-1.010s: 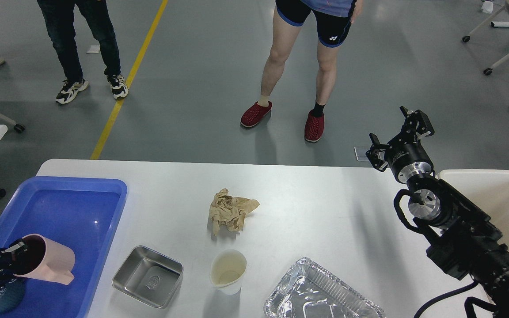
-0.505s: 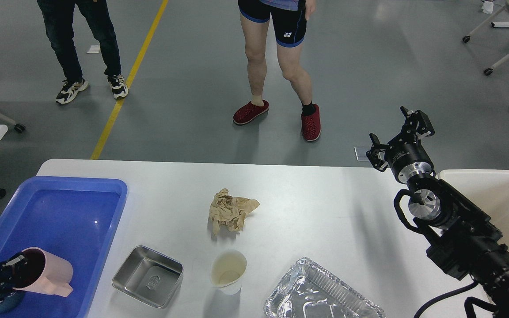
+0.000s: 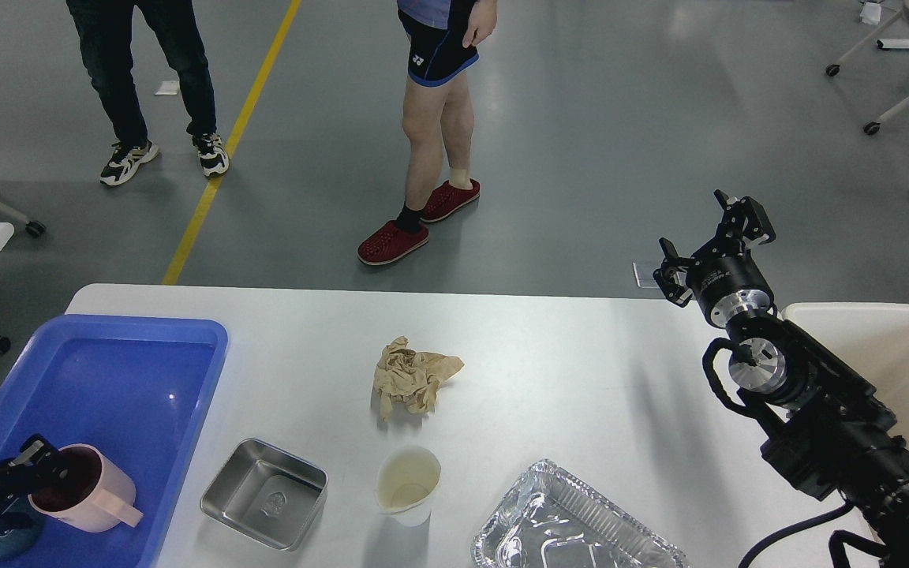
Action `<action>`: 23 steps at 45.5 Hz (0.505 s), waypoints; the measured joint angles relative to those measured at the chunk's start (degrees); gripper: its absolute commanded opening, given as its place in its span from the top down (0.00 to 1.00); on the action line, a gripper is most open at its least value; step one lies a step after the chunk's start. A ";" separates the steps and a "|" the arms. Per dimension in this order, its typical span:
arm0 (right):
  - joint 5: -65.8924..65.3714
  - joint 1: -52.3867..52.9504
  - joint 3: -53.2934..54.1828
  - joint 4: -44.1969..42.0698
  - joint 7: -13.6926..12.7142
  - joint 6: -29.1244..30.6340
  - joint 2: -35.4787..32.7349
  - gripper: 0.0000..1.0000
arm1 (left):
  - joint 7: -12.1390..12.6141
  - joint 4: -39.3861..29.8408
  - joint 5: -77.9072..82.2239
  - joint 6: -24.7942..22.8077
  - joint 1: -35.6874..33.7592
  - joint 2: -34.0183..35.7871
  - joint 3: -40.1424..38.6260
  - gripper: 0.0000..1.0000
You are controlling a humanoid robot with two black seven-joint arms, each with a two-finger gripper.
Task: Tidy desktop
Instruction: 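Lower the pink mug into the blue bin and release it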
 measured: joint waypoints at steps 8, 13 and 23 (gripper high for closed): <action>0.00 0.01 0.00 -0.07 0.00 0.00 0.07 0.00 | -1.18 -0.10 -0.07 0.42 -0.49 0.05 -0.16 0.04; 0.00 0.14 -0.07 -0.08 0.00 0.00 0.27 0.00 | -2.99 -0.45 -0.09 -0.21 -0.99 0.37 -0.36 0.04; 0.00 0.18 -0.09 -0.01 0.00 0.00 0.36 0.00 | -4.11 -1.39 -0.08 -4.58 -2.02 1.08 -3.31 0.04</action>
